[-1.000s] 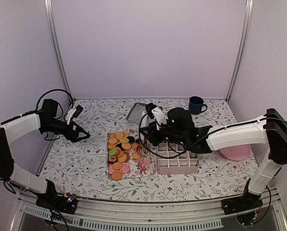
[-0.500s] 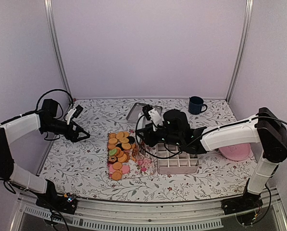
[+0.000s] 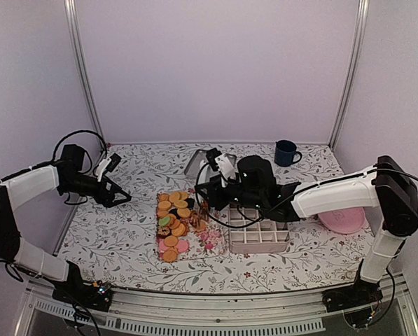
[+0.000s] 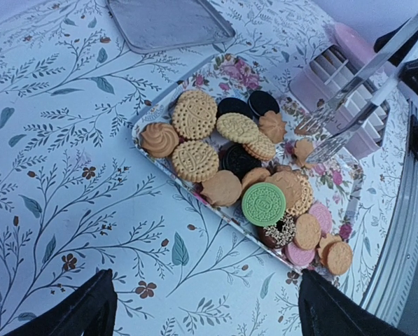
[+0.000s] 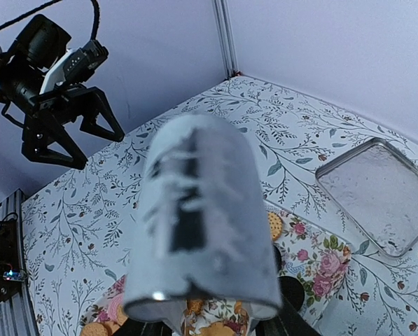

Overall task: Pack the cookies
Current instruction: Pick up the fake cookies from the plate.

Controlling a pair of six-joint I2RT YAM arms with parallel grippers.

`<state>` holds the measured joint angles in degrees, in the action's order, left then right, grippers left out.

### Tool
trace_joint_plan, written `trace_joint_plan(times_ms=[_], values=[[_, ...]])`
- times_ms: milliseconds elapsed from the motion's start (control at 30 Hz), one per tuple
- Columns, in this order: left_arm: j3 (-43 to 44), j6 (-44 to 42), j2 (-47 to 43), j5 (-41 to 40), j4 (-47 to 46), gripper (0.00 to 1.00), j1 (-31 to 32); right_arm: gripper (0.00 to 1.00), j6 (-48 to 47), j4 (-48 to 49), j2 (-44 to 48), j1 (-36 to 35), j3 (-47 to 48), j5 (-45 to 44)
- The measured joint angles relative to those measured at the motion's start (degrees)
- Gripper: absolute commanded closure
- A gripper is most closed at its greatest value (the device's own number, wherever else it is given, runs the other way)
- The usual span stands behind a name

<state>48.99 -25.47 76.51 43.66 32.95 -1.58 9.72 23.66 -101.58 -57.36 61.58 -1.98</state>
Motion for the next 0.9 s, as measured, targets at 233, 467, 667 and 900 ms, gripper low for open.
trace_joint_plan(times_ms=[233, 467, 667, 900], values=[[-0.09, 0.0, 0.0, 0.0, 0.02, 0.09, 0.0, 0.6, 0.09, 0.0, -2.05, 0.0, 0.02, 0.35], [-0.09, 0.0, 0.0, 0.0, 0.24, 0.1, 0.0, 0.7, 0.22, 0.85, -2.75, -0.02, 0.07, 0.61], [-0.09, 0.0, 0.0, 0.04, 0.35, 0.1, 0.0, 0.91, 0.63, 0.39, -2.73, -0.09, 0.07, 0.44], [-0.09, 0.0, 0.0, 0.02, 0.37, 0.1, 0.0, 0.94, -0.74, -1.25, 0.7, -0.13, 0.07, -1.14]])
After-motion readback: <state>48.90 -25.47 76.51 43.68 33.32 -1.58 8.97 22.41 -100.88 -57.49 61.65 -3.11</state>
